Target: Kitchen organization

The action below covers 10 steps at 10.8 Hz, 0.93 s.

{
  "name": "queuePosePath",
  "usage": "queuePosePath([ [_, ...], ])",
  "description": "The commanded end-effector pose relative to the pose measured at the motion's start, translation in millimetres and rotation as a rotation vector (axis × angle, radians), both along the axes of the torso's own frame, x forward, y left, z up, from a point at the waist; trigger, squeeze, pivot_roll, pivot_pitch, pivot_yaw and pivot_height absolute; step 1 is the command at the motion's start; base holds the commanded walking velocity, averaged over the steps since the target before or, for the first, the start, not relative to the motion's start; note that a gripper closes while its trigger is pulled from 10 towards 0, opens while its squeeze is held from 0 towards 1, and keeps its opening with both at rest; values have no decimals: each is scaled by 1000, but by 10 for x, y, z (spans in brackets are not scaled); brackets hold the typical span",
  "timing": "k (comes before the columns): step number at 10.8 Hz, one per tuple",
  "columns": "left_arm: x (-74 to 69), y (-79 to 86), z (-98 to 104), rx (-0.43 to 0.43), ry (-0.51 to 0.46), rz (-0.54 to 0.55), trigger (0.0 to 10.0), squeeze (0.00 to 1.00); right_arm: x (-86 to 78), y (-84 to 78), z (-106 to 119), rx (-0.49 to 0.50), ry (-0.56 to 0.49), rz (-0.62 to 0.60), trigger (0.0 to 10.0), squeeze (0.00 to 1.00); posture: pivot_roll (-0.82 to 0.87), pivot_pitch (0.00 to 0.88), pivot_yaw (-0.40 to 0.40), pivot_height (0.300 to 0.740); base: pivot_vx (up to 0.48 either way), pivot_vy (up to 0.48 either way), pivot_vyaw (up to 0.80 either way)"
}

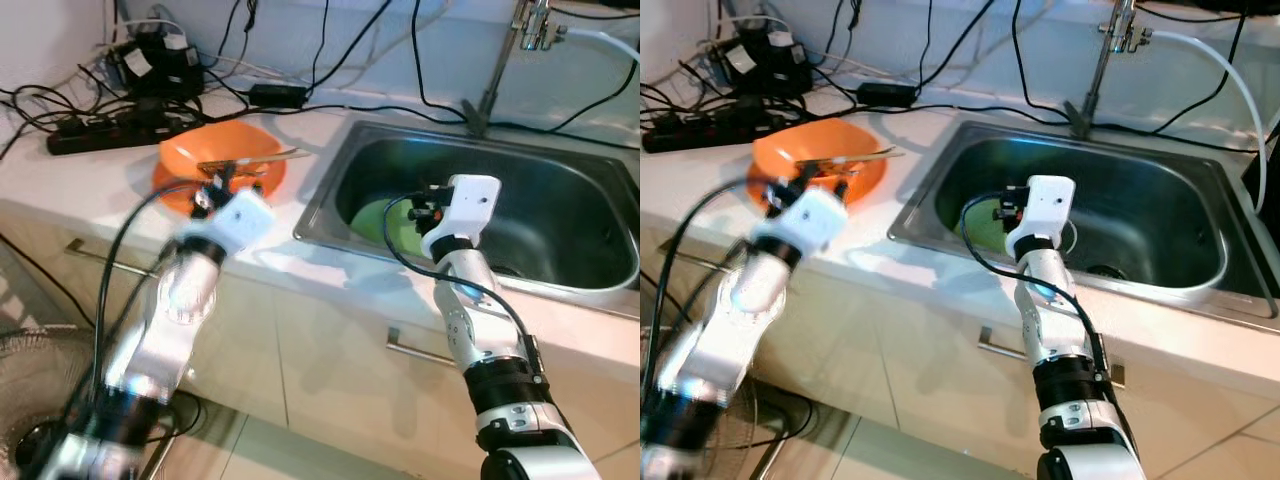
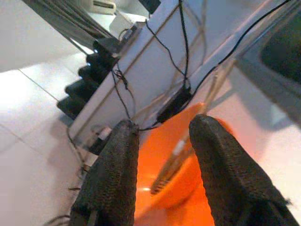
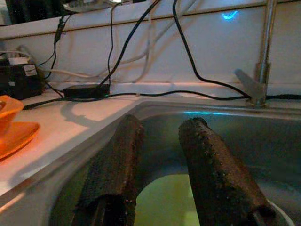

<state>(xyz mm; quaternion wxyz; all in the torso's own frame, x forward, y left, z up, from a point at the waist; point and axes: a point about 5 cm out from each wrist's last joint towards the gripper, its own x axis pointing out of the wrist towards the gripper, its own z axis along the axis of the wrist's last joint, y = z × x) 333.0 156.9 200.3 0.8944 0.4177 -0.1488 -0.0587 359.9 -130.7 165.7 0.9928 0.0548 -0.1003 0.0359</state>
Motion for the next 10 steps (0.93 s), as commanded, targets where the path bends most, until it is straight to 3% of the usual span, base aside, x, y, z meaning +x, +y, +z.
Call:
queuePosePath([
  [1, 53, 8, -24, 37, 7, 12, 10000, 0, 16, -1, 16, 4, -2, -2, 10000, 0, 246, 34, -5, 740, 0, 0, 0],
  [10, 463, -58, -109, 103, 88, -11, 10000, 0, -5, -1, -6, 4, 3, -11, 10000, 0, 226, 38, 9, 740, 0, 0, 0],
])
